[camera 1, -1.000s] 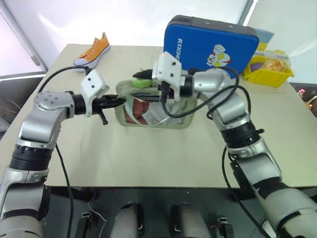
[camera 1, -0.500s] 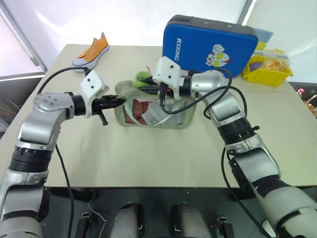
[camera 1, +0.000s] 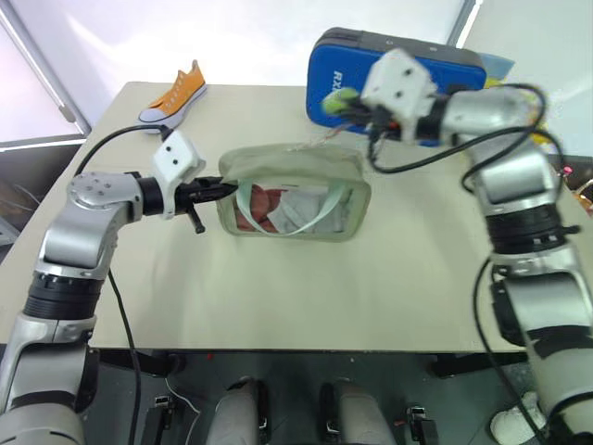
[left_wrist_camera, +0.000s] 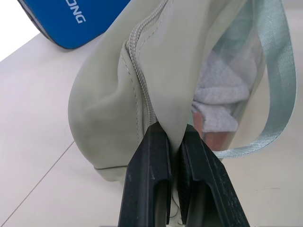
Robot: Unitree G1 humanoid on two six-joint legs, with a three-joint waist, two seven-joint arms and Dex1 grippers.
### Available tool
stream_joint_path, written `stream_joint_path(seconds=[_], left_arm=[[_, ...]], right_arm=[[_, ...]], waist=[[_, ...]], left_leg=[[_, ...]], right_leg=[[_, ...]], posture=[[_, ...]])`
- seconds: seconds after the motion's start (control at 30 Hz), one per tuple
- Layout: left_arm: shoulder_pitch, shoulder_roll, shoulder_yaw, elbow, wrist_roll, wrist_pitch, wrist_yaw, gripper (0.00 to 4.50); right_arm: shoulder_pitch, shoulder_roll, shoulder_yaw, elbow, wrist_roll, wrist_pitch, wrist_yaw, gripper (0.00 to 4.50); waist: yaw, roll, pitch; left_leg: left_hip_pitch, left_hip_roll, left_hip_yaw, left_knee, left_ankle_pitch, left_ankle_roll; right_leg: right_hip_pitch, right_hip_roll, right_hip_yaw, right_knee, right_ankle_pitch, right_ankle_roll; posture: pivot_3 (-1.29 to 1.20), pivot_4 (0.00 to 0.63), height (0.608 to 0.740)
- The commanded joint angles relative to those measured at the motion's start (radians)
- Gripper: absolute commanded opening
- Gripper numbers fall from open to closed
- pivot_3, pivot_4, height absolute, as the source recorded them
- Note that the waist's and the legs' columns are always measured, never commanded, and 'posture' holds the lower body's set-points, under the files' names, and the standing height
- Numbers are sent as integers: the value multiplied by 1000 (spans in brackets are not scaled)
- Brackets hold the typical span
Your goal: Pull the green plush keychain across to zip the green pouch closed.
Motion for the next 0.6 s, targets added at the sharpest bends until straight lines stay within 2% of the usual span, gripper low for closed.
stream_joint_path(seconds=[0.03,0.13,0.23,0.4,0.6], left_arm=[[12,7,18,-19,-2,4,8,0],[13,2,19,-20,-5,10,16,0],[11,-4,15,-21,-5,14,20,0],[5,-12,7,-23,-5,19,21,0],[8,-6,10,-32,-7,26,20,0]], right_arm=[[52,-92,-73,-48,-58,15,-69,45],[153,-148,-105,-67,-91,22,-135,45],[246,-129,-119,-92,-81,55,-185,45],[428,43,-112,-122,-25,130,-287,45],[511,188,-79,-146,9,184,-323,45]], waist=[[-1,0,0],[-1,0,0],[-1,0,0],[-2,-1,0],[-4,1,0]], left_leg=[[0,0,0,0,0,0],[0,0,0,0,0,0],[0,0,1,0,0,0],[1,1,0,0,0,0],[2,1,0,0,0,0]], right_leg=[[0,0,0,0,0,0],[0,0,0,0,0,0],[0,0,0,0,0,0],[1,1,0,-1,0,0],[1,2,0,0,0,0]], posture=[[0,150,740],[0,150,740],[0,150,740],[0,150,740],[0,150,740]])
